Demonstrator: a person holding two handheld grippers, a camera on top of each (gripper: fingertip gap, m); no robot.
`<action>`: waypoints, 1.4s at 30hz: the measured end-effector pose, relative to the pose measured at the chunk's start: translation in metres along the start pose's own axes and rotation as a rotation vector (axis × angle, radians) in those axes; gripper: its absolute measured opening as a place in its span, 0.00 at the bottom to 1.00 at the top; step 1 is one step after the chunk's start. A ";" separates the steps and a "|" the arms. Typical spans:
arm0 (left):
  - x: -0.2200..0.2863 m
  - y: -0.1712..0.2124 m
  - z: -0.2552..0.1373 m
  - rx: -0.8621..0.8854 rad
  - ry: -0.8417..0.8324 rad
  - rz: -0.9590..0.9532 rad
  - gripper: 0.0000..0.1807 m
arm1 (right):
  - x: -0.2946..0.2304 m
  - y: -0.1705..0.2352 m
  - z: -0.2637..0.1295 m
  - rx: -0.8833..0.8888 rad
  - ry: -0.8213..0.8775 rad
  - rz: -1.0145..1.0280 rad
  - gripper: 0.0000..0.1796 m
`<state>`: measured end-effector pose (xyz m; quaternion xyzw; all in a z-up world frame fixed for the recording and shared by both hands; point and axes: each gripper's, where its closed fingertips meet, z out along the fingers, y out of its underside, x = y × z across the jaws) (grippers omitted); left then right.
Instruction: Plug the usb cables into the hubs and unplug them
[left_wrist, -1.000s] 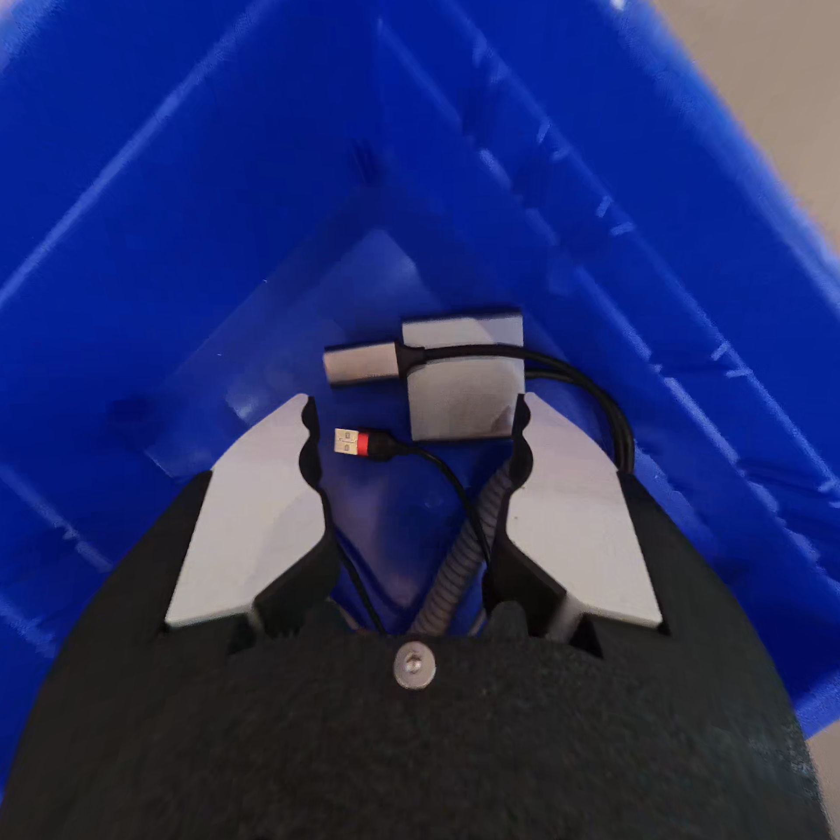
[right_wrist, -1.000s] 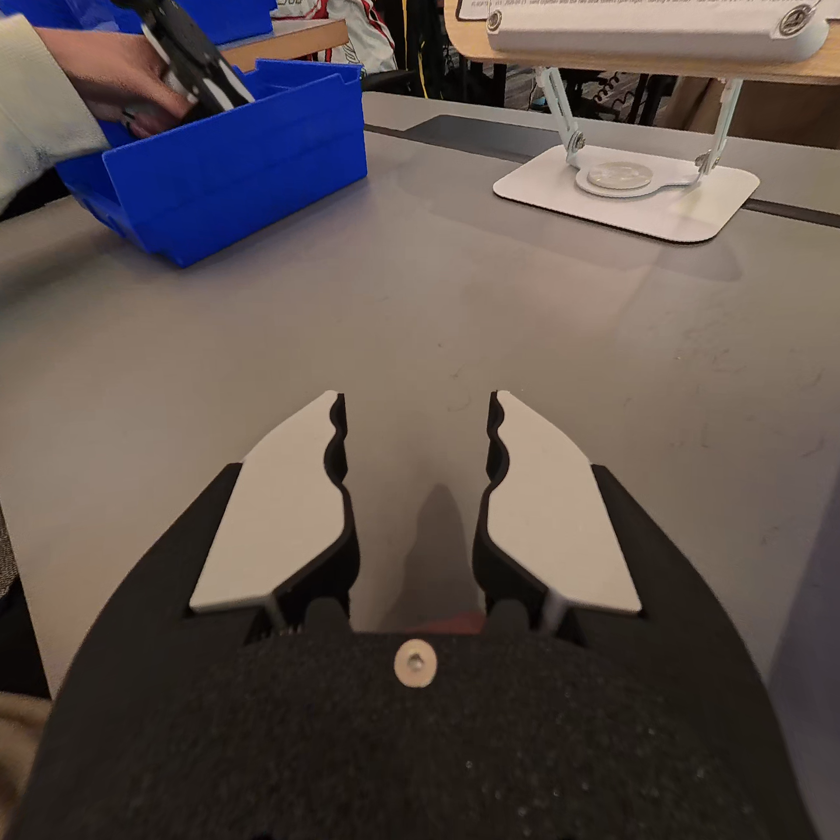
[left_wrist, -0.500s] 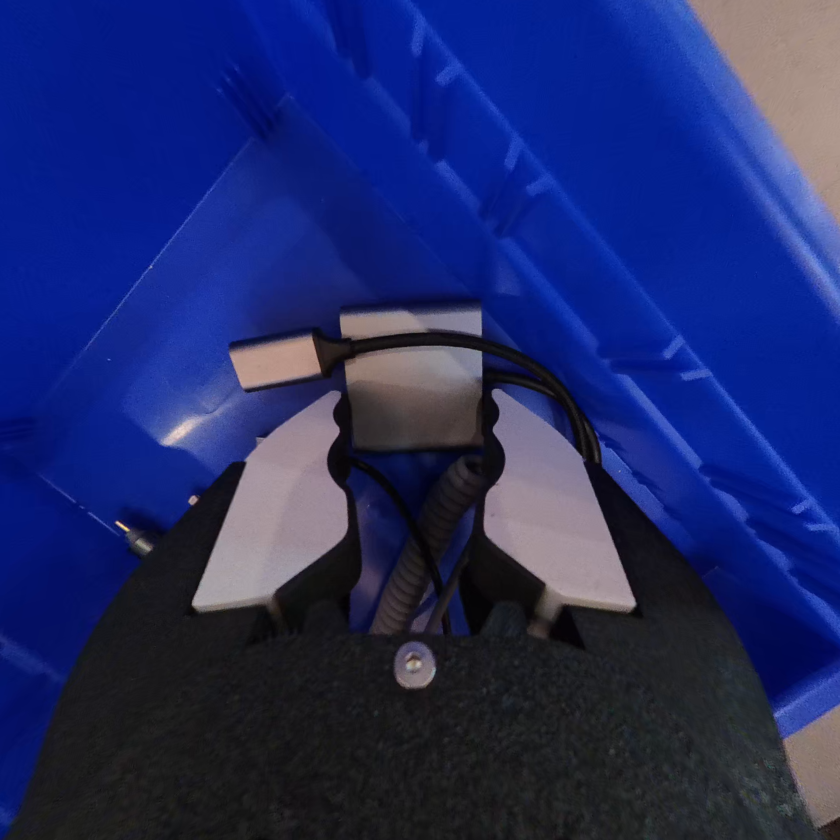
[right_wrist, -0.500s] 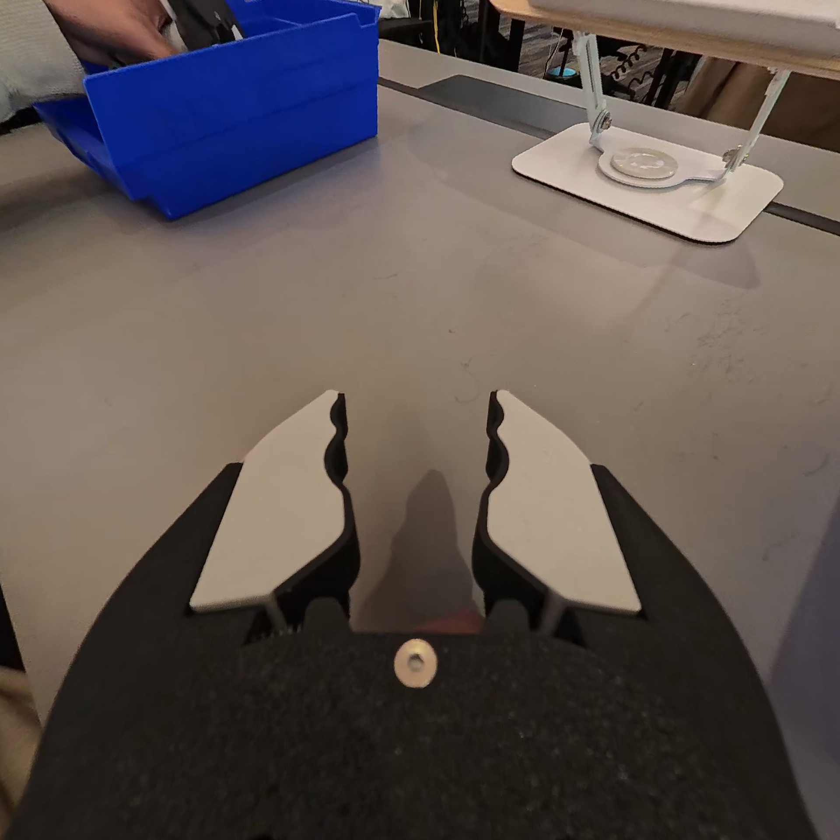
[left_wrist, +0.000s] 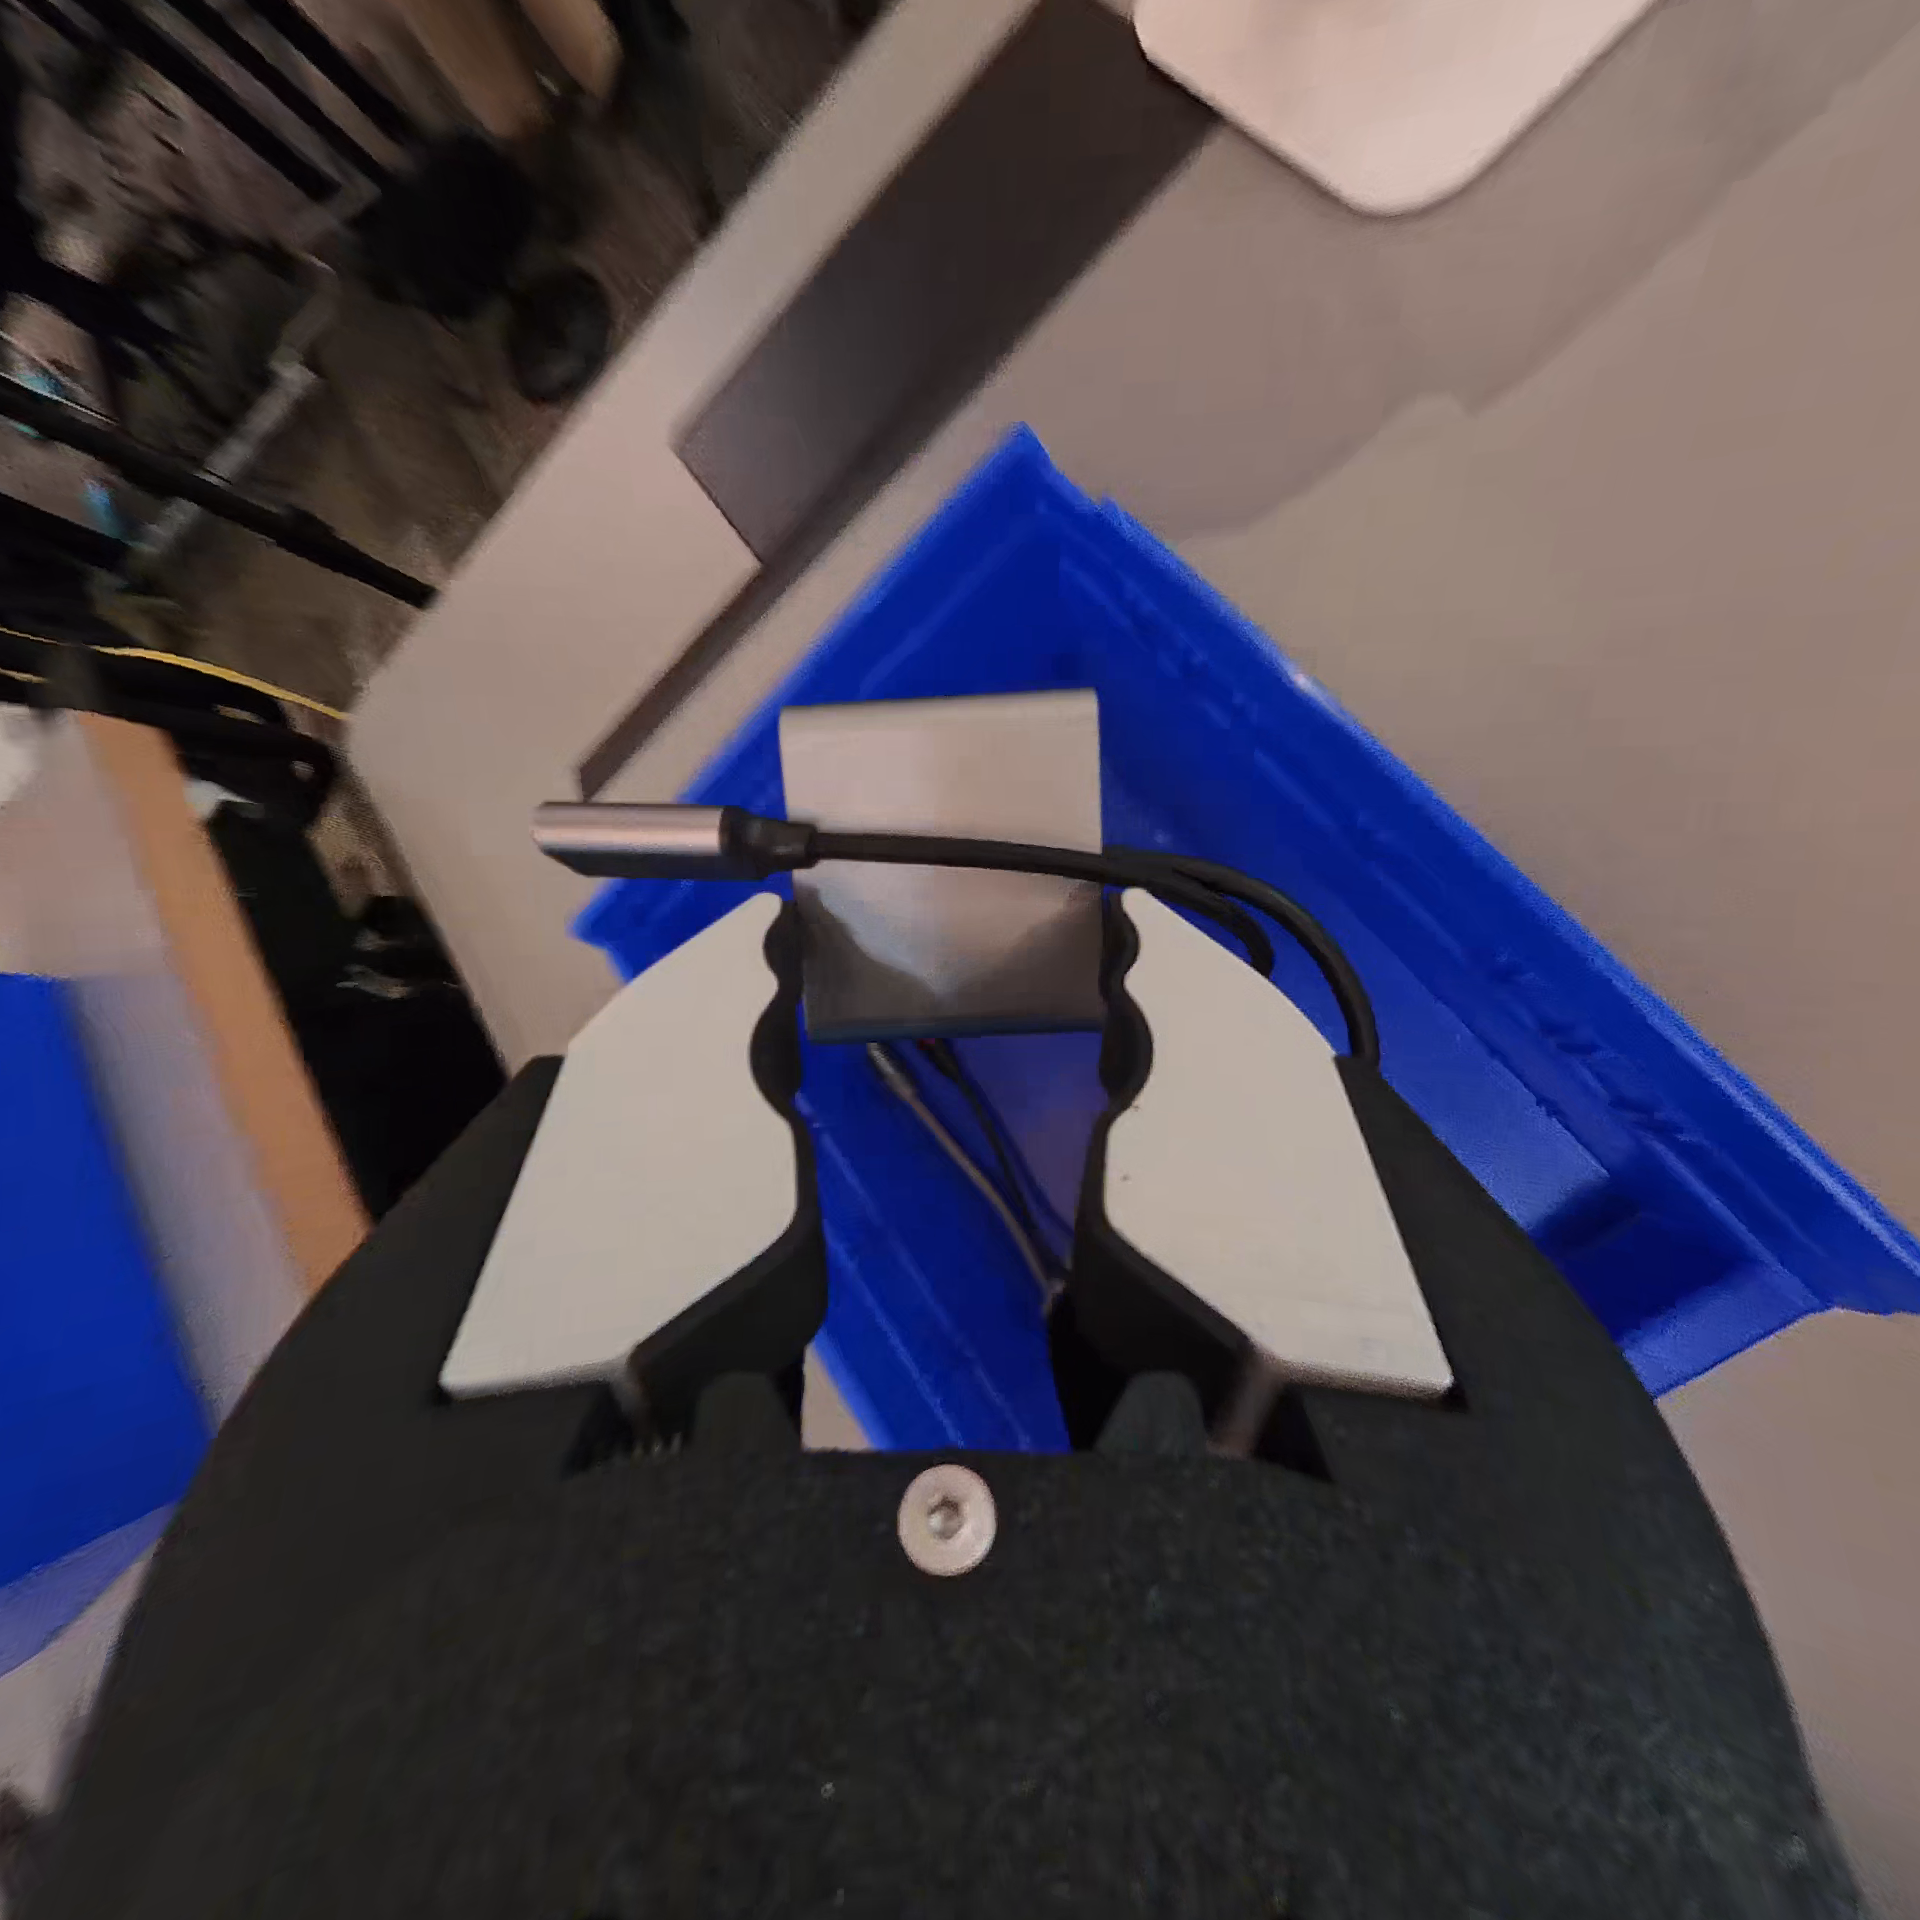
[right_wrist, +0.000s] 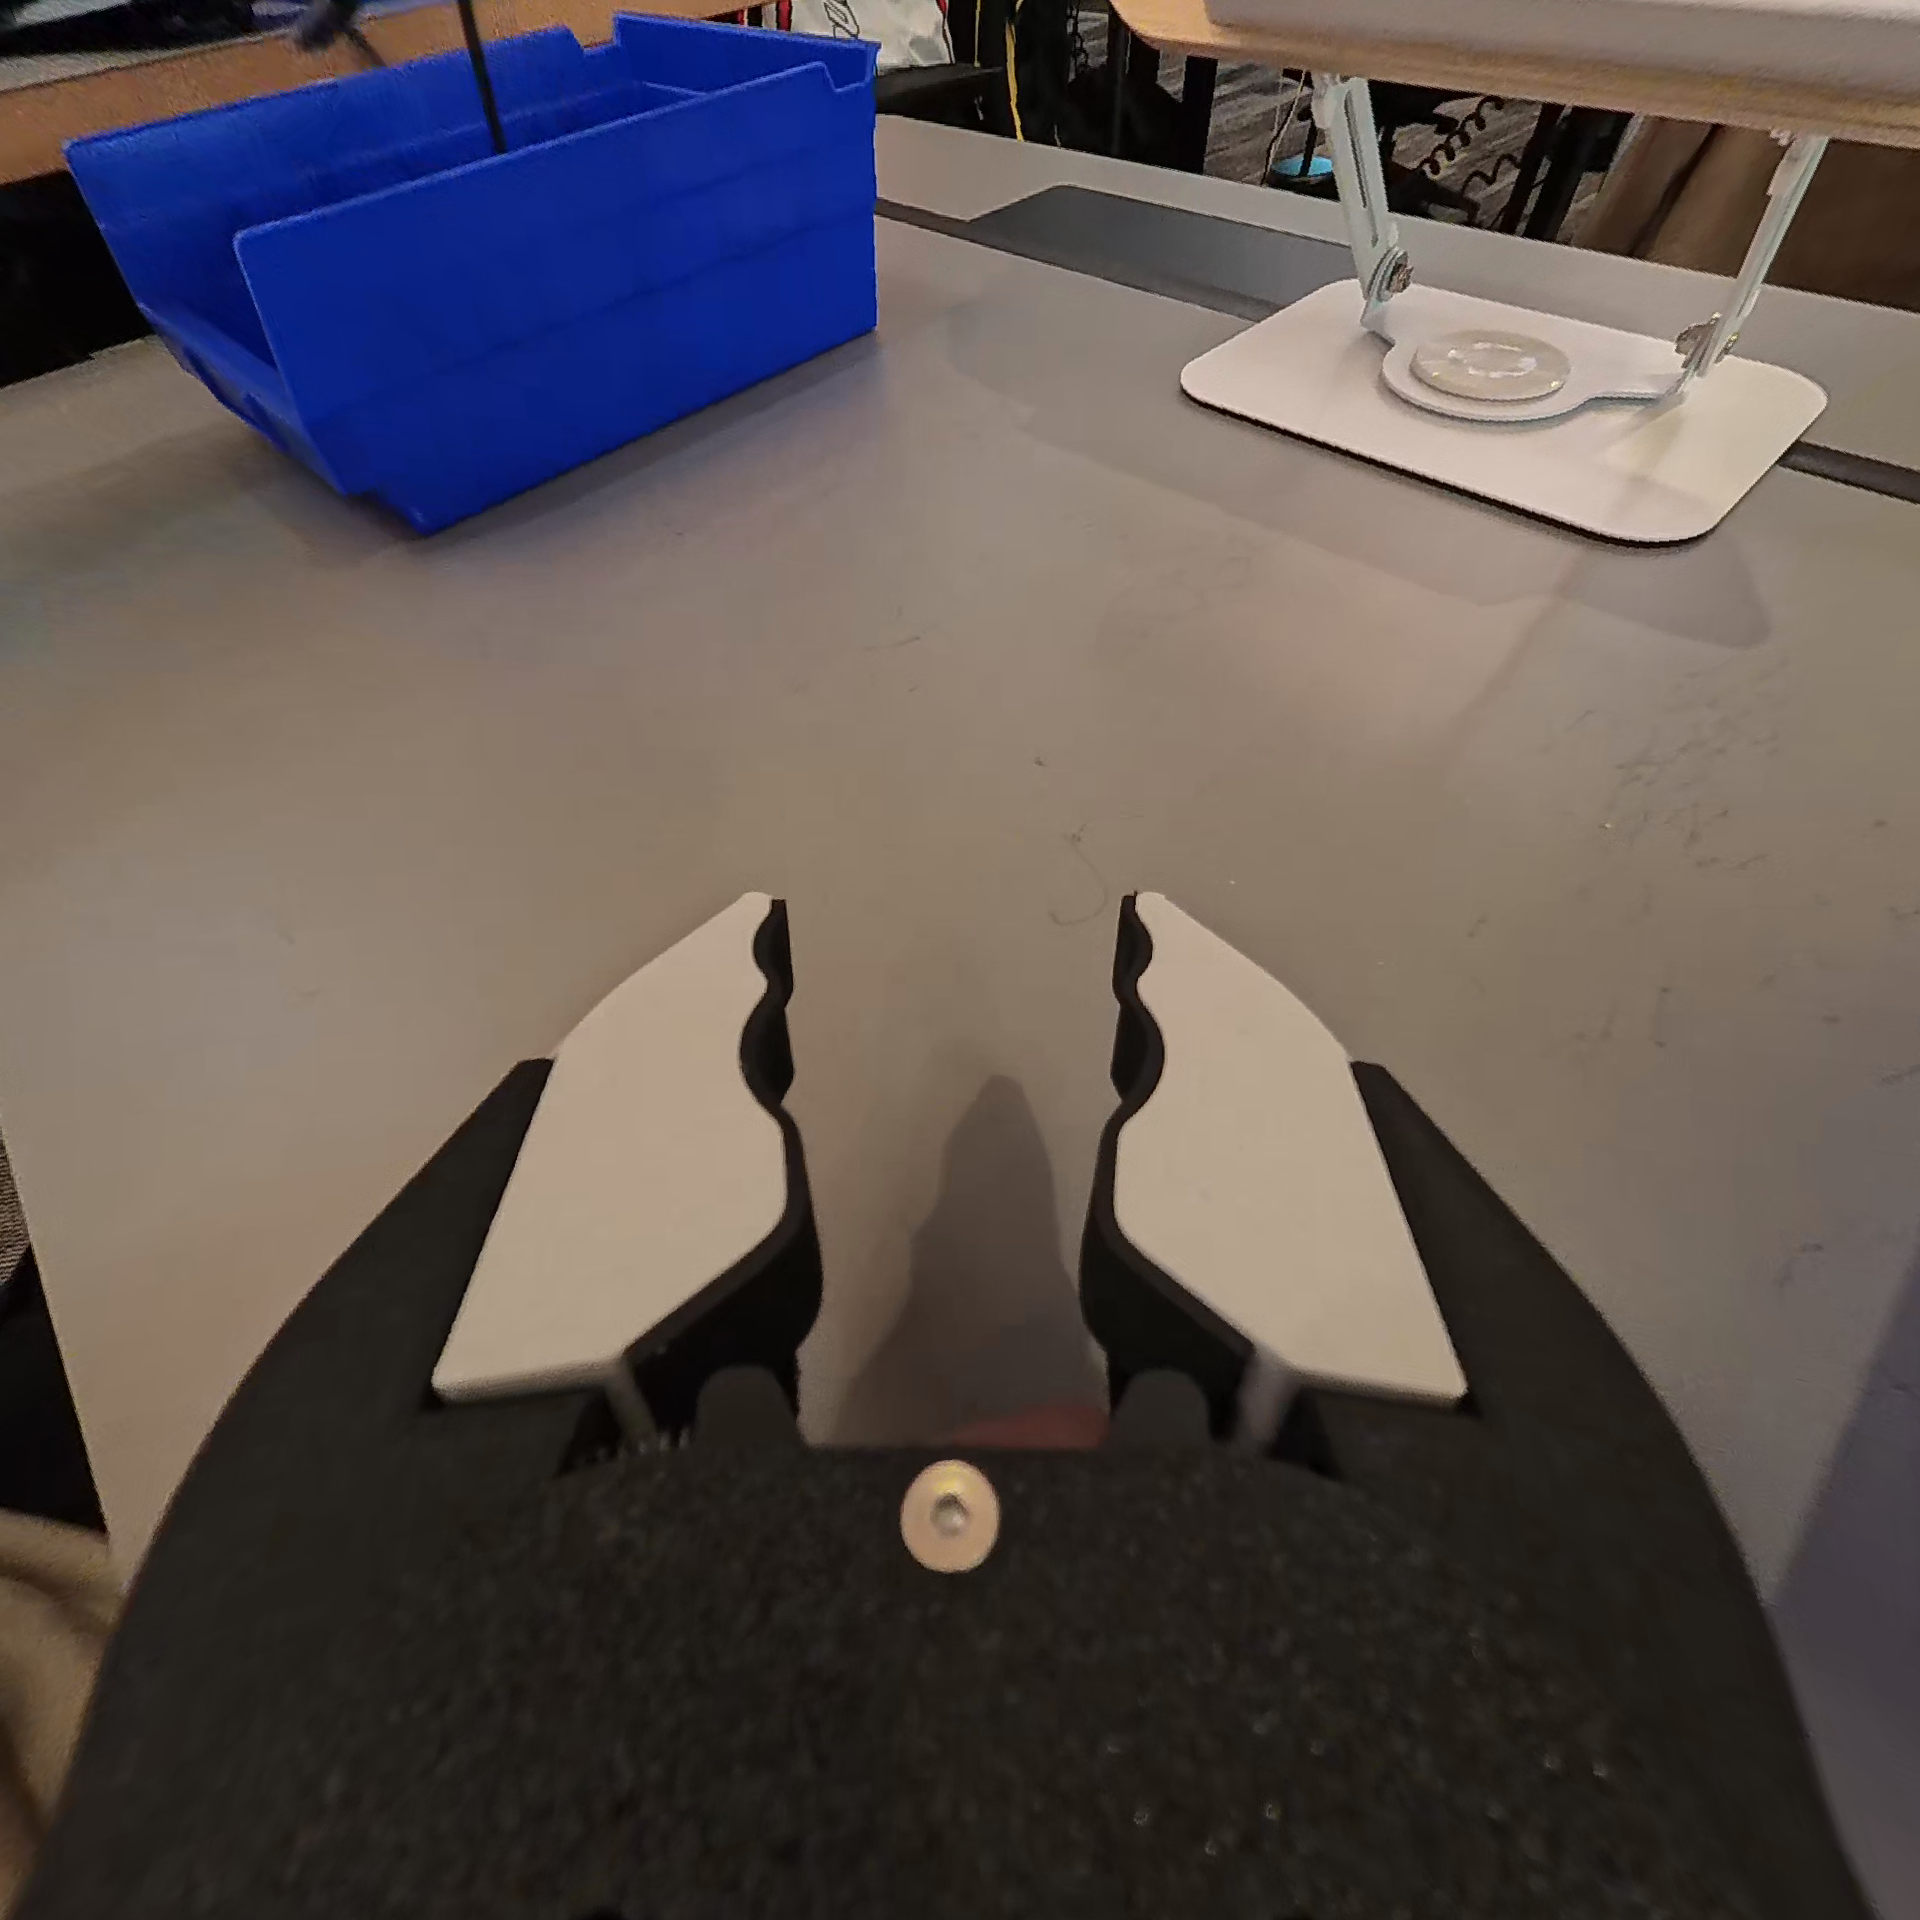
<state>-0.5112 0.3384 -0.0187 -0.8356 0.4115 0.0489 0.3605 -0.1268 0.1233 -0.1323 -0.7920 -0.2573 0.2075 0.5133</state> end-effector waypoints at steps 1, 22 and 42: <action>-0.006 -0.009 -0.014 0.018 -0.036 0.006 0.30 | 0.000 0.000 0.000 0.003 -0.001 0.003 0.33; -0.038 0.007 -0.035 -0.164 -0.432 0.179 0.30 | 0.000 -0.002 -0.002 0.021 -0.005 0.003 0.33; 0.259 -0.128 -0.019 0.117 0.192 -0.143 0.30 | 0.010 -0.013 -0.019 0.068 -0.037 0.077 0.33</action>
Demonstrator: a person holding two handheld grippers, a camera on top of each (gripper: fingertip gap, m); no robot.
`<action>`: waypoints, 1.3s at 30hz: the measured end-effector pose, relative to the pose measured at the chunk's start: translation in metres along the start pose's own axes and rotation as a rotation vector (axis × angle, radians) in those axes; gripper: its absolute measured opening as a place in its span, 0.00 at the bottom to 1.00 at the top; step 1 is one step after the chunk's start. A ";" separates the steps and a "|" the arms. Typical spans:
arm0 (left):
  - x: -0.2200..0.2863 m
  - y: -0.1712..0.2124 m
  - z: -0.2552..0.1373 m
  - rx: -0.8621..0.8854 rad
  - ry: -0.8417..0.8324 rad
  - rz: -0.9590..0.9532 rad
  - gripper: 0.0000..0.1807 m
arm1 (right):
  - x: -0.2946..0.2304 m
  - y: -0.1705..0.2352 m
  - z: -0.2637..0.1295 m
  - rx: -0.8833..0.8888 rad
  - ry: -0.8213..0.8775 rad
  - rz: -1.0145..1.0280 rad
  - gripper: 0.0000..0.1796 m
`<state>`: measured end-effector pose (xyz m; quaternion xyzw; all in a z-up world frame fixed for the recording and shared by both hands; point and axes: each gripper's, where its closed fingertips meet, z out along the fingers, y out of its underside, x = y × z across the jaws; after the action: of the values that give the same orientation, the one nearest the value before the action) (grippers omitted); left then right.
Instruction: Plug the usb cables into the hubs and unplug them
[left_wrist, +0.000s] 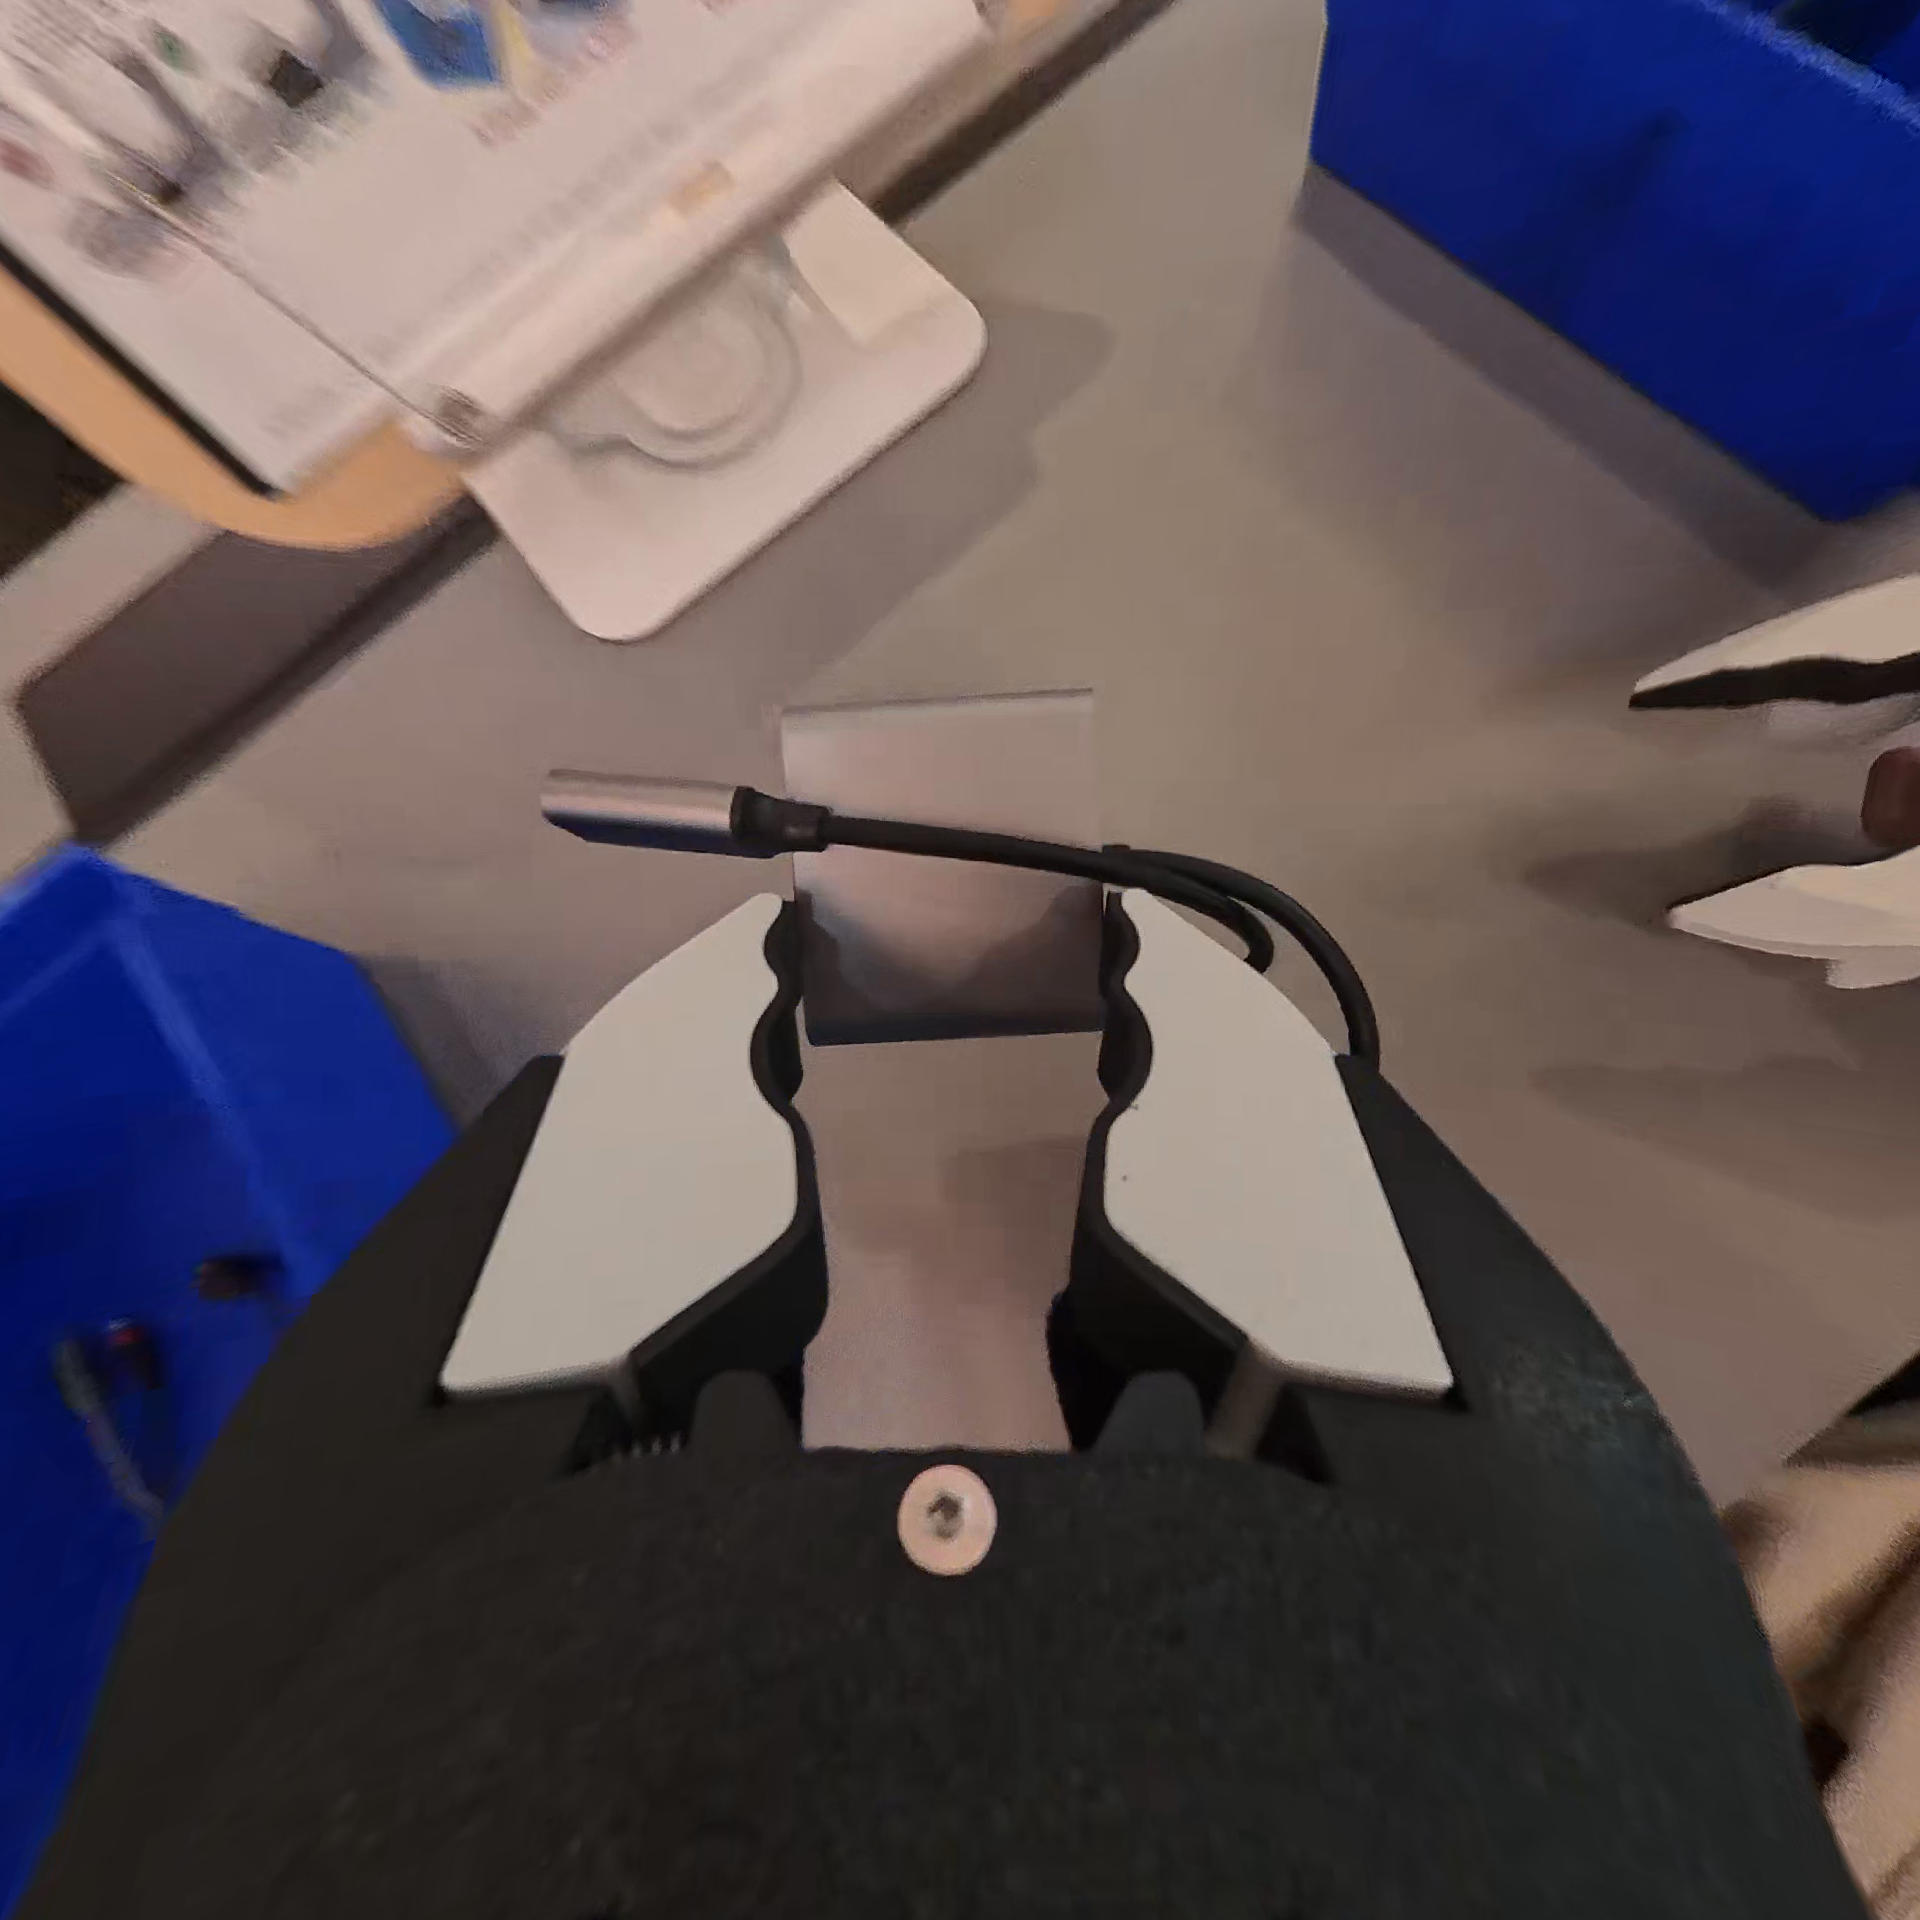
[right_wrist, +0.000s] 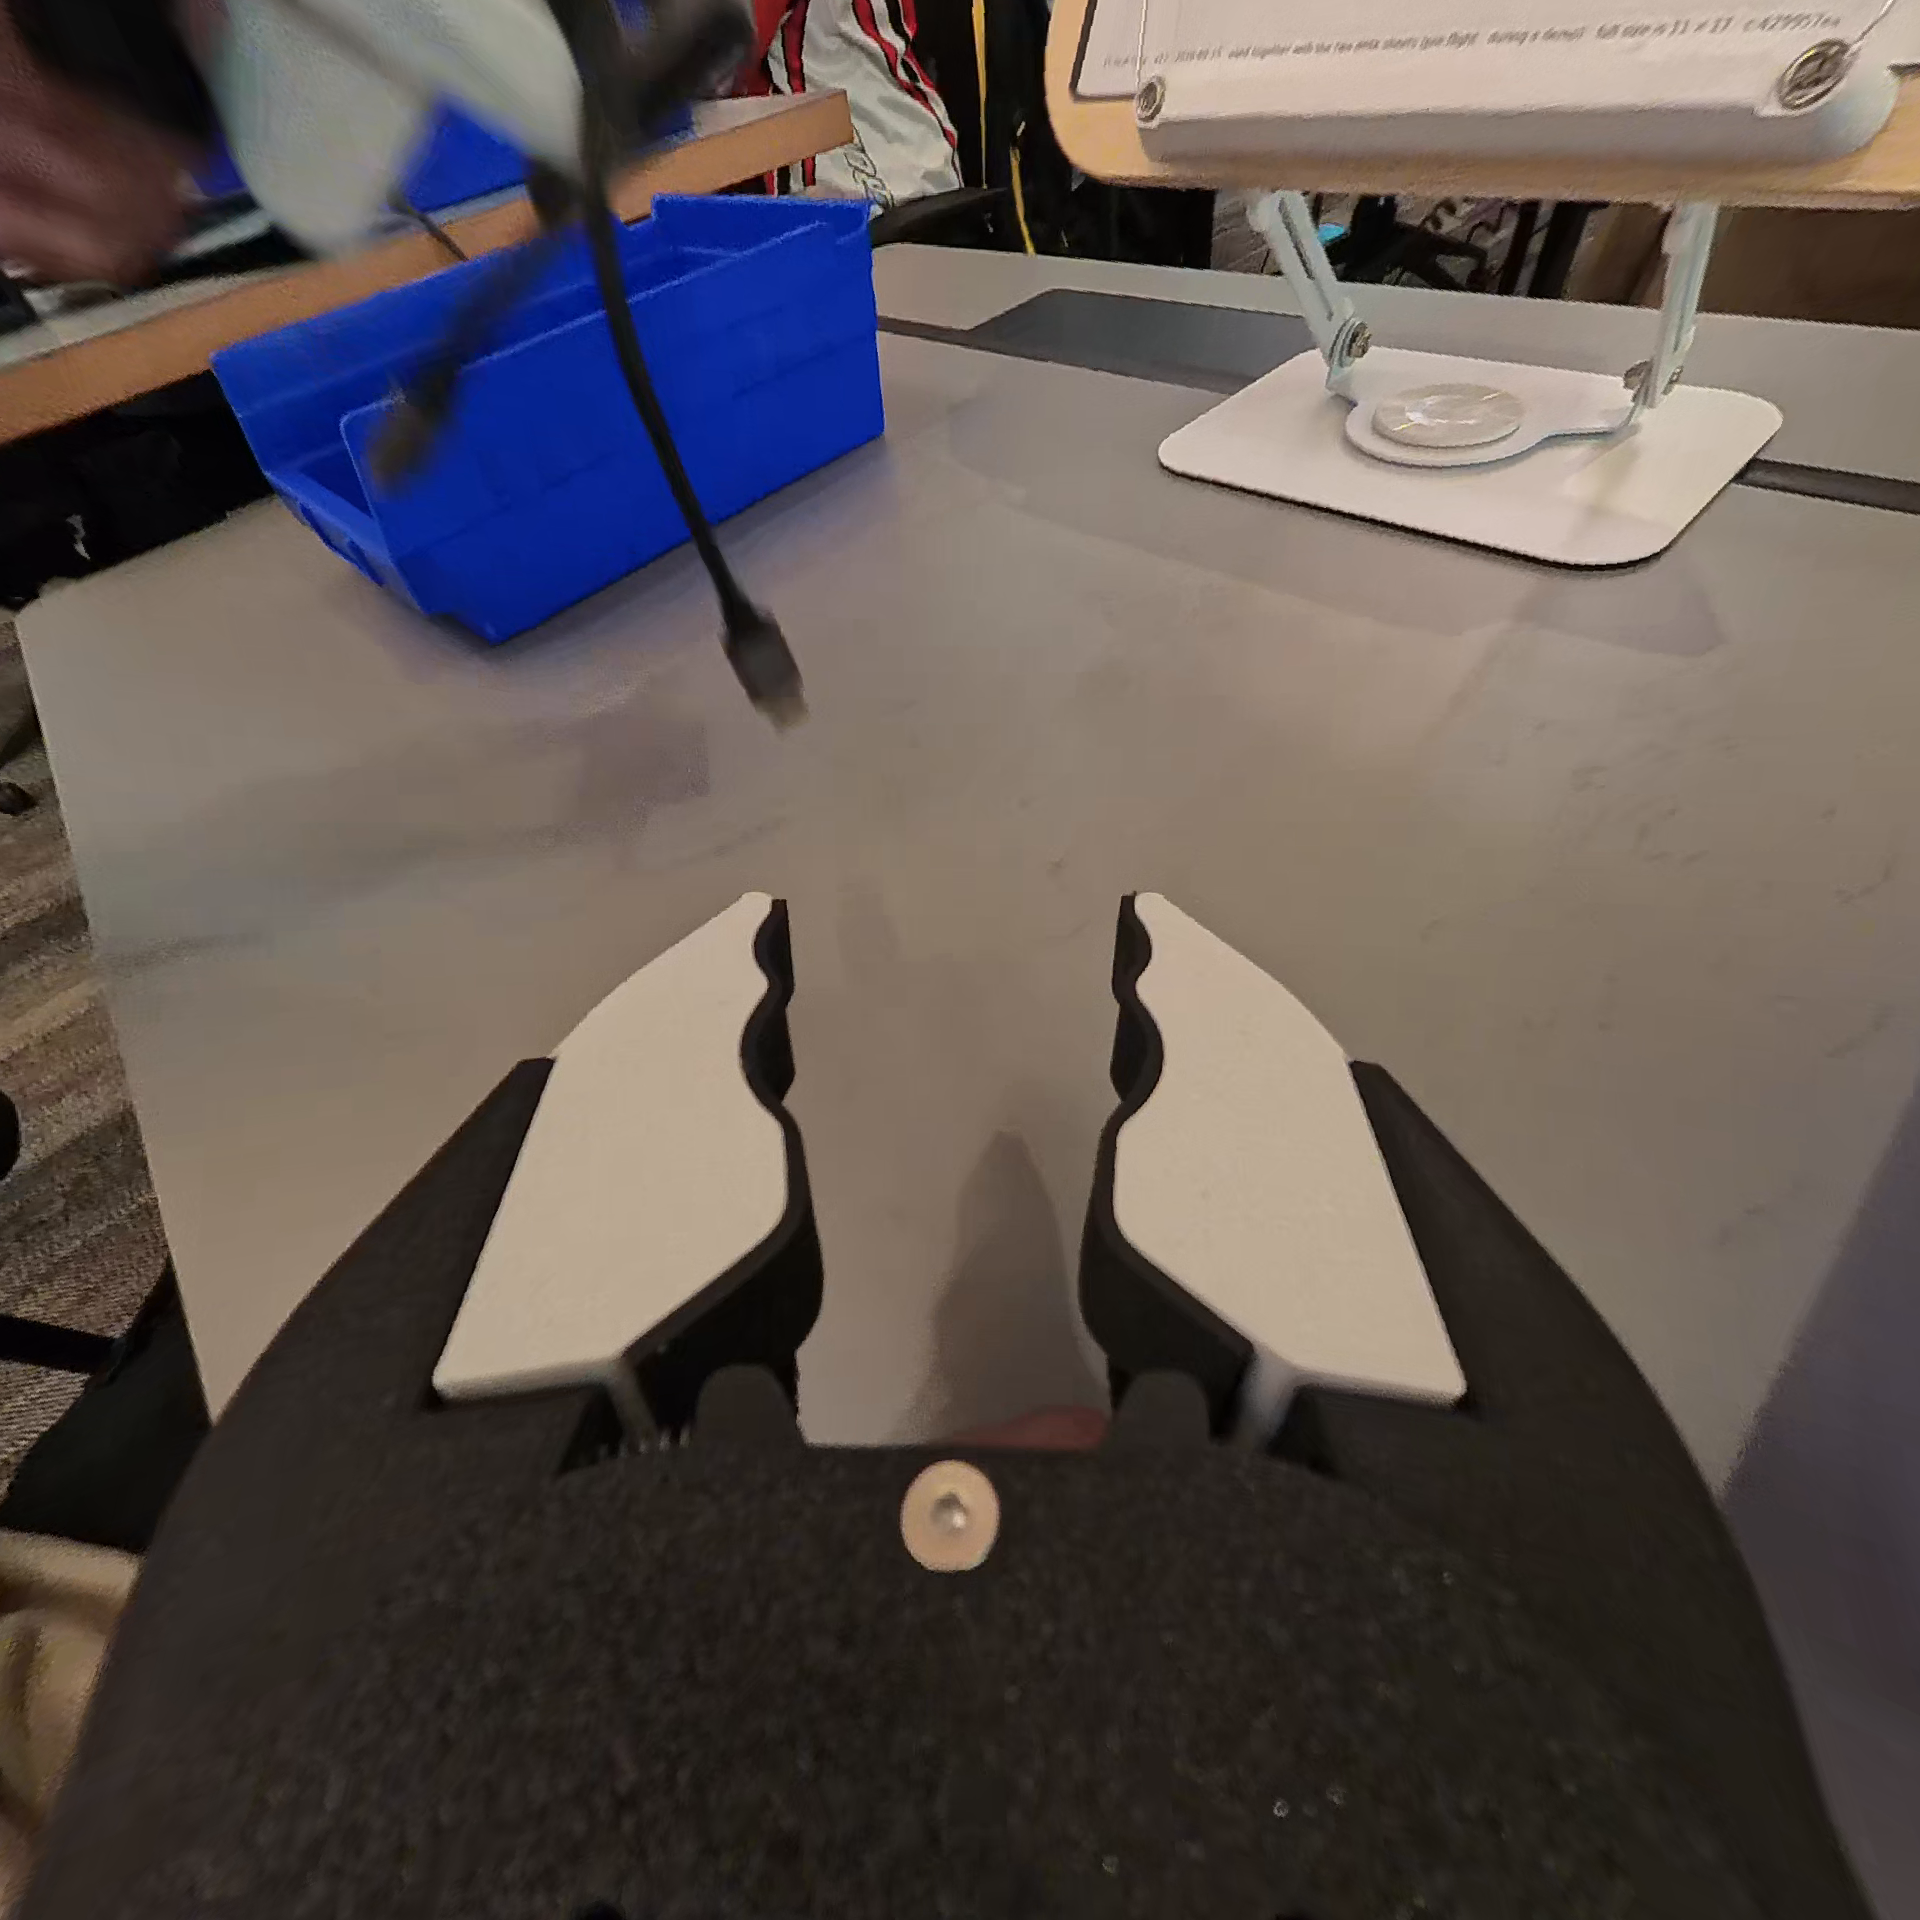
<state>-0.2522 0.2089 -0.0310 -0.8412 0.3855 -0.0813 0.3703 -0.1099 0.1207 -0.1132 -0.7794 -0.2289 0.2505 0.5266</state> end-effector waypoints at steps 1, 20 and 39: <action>0.014 0.009 0.016 -0.019 0.012 -0.016 0.30 | 0.001 -0.002 -0.002 0.004 0.001 0.005 0.33; 0.063 0.076 0.111 -0.025 -0.178 -0.200 0.34 | 0.006 0.000 -0.007 -0.020 0.016 -0.007 0.33; 0.061 0.085 0.000 0.591 0.043 -0.133 0.32 | 0.002 0.023 0.003 -0.094 0.060 -0.095 0.33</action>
<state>-0.2600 0.1290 -0.0980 -0.7186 0.2969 -0.2319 0.5845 -0.1080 0.1161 -0.1356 -0.7987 -0.2612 0.1908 0.5074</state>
